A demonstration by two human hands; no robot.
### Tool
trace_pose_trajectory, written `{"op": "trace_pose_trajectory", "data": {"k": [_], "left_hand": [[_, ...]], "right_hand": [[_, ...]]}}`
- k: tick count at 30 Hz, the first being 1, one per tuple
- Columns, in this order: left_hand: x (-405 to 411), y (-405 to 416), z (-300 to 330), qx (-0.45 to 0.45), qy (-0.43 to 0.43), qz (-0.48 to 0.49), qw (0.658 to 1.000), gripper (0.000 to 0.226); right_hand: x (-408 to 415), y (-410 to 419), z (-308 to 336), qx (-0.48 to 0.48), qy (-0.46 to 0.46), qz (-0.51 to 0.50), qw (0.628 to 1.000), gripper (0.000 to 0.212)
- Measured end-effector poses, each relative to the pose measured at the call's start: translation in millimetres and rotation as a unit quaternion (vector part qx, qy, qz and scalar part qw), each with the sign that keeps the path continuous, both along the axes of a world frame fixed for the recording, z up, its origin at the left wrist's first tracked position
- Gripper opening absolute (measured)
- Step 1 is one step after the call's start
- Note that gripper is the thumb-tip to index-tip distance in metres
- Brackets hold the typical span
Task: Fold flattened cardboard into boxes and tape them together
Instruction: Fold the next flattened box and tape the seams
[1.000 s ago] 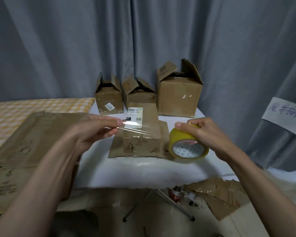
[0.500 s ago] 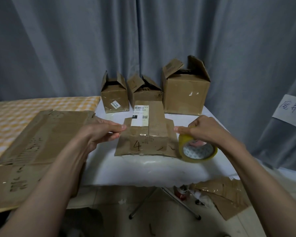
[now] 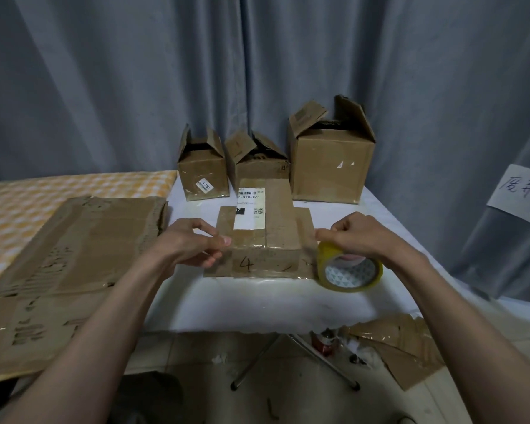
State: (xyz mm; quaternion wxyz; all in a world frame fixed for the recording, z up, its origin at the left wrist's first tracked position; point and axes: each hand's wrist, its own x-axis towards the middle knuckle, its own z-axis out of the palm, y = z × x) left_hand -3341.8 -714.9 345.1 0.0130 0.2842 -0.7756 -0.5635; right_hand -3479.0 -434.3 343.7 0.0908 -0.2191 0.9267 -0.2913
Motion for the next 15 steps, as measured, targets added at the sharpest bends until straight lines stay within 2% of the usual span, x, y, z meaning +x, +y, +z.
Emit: {"op": "trace_pose_trajectory", "data": {"k": [1,3,5,6,7,9,11,13,15], "left_hand": [[0,1,2,-0.024,-0.002,0.005,1.000,0.042],[2,4,9,-0.173,-0.017,0.012,0.985,0.048],[3,15,12,-0.348,-0.012,0.027,0.937,0.056],[5,25,14,-0.395,0.012,0.039,0.918,0.056],[6,39,16,-0.412,0.049,0.044,0.909,0.054],[4,72,16,-0.407,0.137,0.027,0.902,0.045],[-4,107,11,-0.427,0.187,-0.010,0.884,0.041],[-13,133,4,-0.447,0.181,-0.028,0.876,0.050],[-21,146,-4,-0.468,0.128,-0.027,0.874,0.067]], "right_hand": [[2,1,1,-0.015,-0.008,-0.006,1.000,0.052],[5,4,3,-0.036,-0.029,-0.018,0.999,0.053],[7,7,3,-0.053,-0.043,-0.016,0.998,0.041],[9,7,3,-0.060,-0.046,-0.009,0.997,0.033],[9,8,2,-0.068,-0.047,-0.003,0.997,0.030],[8,10,1,-0.087,-0.052,0.009,0.995,0.038],[7,14,0,-0.110,-0.071,0.018,0.991,0.042],[6,18,1,-0.130,-0.098,0.040,0.986,0.041],[4,23,3,-0.138,-0.104,0.051,0.984,0.041]]}}
